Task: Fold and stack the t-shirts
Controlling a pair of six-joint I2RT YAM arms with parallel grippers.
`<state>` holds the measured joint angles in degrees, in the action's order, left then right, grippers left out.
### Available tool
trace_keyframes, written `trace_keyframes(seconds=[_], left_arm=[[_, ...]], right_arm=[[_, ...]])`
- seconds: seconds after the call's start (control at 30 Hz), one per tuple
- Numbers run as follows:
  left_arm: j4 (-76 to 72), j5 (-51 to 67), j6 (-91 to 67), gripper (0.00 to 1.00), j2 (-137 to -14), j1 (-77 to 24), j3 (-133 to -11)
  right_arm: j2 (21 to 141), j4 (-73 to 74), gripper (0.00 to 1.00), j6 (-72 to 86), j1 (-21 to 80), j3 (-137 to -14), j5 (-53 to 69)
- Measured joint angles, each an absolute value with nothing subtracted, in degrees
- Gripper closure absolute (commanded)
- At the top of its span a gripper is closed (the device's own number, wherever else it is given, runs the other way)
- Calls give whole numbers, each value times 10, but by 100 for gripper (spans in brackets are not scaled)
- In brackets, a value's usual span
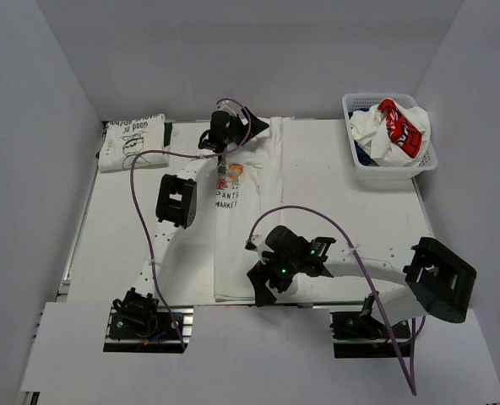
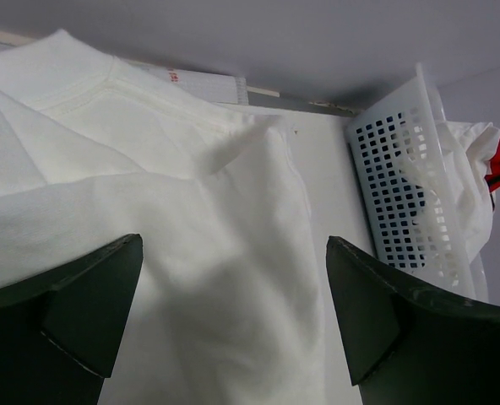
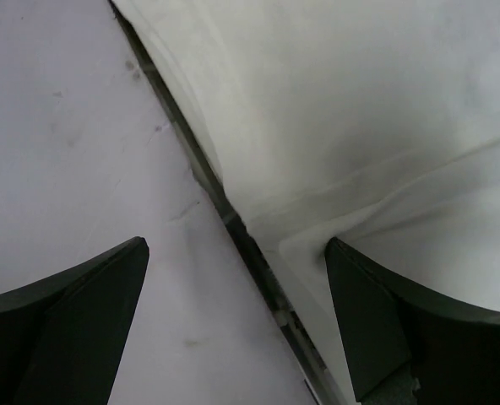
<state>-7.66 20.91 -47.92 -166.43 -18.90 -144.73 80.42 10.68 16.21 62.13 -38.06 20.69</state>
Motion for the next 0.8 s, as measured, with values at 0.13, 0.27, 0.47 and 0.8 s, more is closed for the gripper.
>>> trace_keyframes(seconds=[0.13,0.27,0.47,0.8], left_arm=[[-48,208,-462,0,-1638,-189,-1426],[10,206,-429,0,-1569,-190,-1385],[98,209,-363,0,-1308,-191,-1275],[70,204,-375,0,-682,-203,-646]], right_arm=[[753,152,10,155,635,-384,177],[695,178,10,147,639,-408,117],[635,168,10,179,638,-433,0],[568,167,10,347,621,-345,-118]])
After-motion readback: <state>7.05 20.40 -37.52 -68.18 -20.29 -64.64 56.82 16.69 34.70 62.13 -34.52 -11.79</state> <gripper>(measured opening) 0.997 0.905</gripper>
